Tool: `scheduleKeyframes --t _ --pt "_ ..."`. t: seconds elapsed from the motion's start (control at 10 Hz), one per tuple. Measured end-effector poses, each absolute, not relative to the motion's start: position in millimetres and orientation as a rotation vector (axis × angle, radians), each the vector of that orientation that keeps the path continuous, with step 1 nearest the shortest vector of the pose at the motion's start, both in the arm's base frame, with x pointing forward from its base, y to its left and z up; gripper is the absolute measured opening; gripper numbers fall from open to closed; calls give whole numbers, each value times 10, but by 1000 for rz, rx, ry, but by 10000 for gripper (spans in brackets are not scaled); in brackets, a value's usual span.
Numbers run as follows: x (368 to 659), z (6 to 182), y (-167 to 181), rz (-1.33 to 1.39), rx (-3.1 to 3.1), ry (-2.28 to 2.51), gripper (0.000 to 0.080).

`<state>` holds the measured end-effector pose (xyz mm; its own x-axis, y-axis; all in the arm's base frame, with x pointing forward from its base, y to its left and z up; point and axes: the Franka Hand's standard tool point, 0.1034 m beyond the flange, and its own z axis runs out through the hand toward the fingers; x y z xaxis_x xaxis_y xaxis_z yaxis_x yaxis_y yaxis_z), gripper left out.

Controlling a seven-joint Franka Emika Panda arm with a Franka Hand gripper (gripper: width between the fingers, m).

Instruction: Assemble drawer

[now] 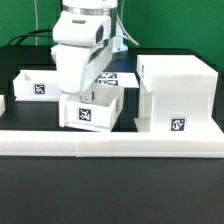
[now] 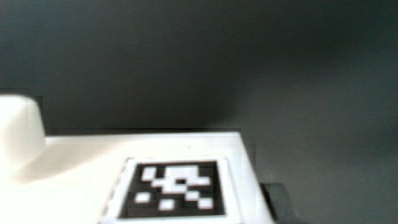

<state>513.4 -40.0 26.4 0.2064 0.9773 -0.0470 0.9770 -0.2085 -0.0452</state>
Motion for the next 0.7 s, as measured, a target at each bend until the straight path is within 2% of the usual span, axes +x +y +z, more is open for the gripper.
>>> scheduleKeyframes --t 0.7 --pt "5236 231 -342 100 -2365 -2069 42"
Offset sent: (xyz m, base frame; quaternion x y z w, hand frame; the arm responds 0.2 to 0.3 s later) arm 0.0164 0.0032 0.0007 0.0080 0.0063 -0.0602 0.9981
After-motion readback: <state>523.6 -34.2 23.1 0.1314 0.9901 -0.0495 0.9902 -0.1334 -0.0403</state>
